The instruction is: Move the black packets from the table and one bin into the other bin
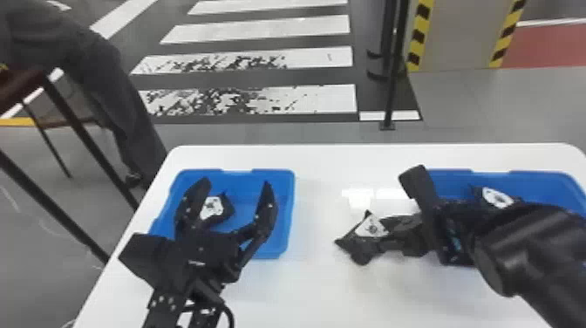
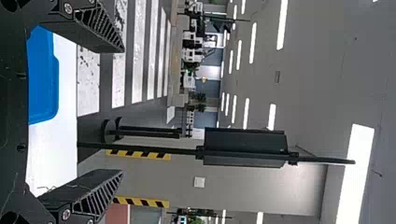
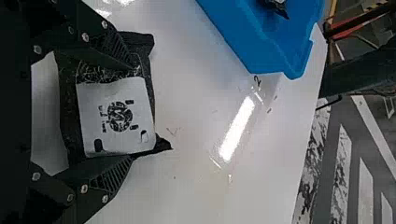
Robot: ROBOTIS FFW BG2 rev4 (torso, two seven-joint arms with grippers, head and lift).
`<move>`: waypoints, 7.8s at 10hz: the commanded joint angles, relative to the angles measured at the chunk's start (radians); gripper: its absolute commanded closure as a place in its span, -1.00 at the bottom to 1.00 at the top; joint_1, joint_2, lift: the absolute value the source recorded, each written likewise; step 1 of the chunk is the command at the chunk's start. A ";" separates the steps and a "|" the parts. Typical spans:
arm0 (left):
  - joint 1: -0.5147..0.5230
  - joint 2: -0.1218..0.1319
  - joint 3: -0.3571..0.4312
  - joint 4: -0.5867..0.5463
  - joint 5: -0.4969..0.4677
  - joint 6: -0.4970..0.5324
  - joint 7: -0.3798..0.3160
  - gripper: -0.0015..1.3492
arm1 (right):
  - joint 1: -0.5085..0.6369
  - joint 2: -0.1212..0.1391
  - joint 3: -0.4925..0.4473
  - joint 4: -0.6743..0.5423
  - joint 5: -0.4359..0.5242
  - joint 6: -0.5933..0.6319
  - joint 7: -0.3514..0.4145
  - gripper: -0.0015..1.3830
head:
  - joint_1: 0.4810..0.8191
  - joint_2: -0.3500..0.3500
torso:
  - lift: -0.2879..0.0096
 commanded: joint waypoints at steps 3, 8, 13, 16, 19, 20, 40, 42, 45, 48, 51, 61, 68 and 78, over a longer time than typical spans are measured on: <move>0.005 0.000 0.006 0.000 0.008 -0.002 0.000 -0.83 | 0.002 -0.001 0.003 -0.042 0.048 0.041 -0.015 0.60 | 0.27 0.42 | 0.20; 0.007 0.000 0.013 0.000 0.010 -0.017 0.000 -0.83 | 0.044 -0.003 -0.039 -0.138 0.050 0.017 -0.037 0.63 | 0.27 0.43 | 0.20; 0.017 -0.002 0.017 0.000 0.008 -0.027 0.000 -0.83 | 0.395 0.019 -0.600 -0.715 0.214 0.098 -0.080 0.63 | 0.27 0.22 | 0.20; 0.019 -0.002 0.015 0.000 0.000 -0.047 0.000 -0.83 | 0.518 0.034 -0.781 -0.793 0.260 0.149 -0.078 0.63 | 0.27 -0.32 | 0.20; 0.012 0.002 0.008 0.000 0.000 -0.047 0.000 -0.83 | 0.599 0.065 -0.817 -0.759 0.162 -0.013 -0.080 -0.26 | 0.27 -0.46 | 0.20; 0.012 0.000 0.010 0.000 0.000 -0.049 0.000 -0.83 | 0.665 0.085 -0.831 -0.816 0.148 -0.081 -0.089 -0.75 | 0.27 -0.44 | 0.20; -0.545 0.040 0.103 0.329 -0.369 0.915 -0.186 -0.83 | 0.965 0.101 -0.745 -0.941 -0.063 -0.359 -0.127 -0.81 | 0.27 0.20 | 0.20; -0.589 0.052 0.085 0.395 -0.369 0.972 -0.186 -0.83 | 0.962 0.100 -0.741 -0.936 -0.067 -0.366 -0.124 -0.81 | 0.27 0.27 | 0.20; -0.631 0.060 0.097 0.474 -0.369 0.987 -0.186 -0.80 | 0.962 0.100 -0.739 -0.936 -0.071 -0.373 -0.121 -0.81 | 0.27 0.31 | 0.20; -0.680 0.071 0.115 0.560 -0.377 0.989 -0.190 -0.67 | 0.962 0.100 -0.737 -0.938 -0.071 -0.378 -0.118 -0.81 | 0.27 0.37 | 0.20; -0.732 0.081 0.139 0.633 -0.389 1.021 -0.210 -0.68 | 0.962 0.100 -0.735 -0.938 -0.073 -0.391 -0.115 -0.81 | 0.27 0.44 | 0.20; -0.715 0.080 0.091 0.560 -0.375 1.100 -0.249 0.80 | 0.965 0.098 -0.733 -0.948 -0.113 -0.435 -0.104 -0.81 | 0.27 0.45 | 0.20; -0.413 0.041 0.073 -0.027 -0.150 0.834 -0.244 0.80 | 0.785 0.075 -0.677 -0.931 -0.185 -0.403 -0.094 -0.81 | 0.27 0.24 | 0.20; -0.386 0.100 -0.272 -0.120 0.008 0.751 -0.250 0.80 | 0.562 0.048 -0.496 -0.816 -0.285 -0.420 -0.094 -0.81 | 0.18 -0.31 | 0.20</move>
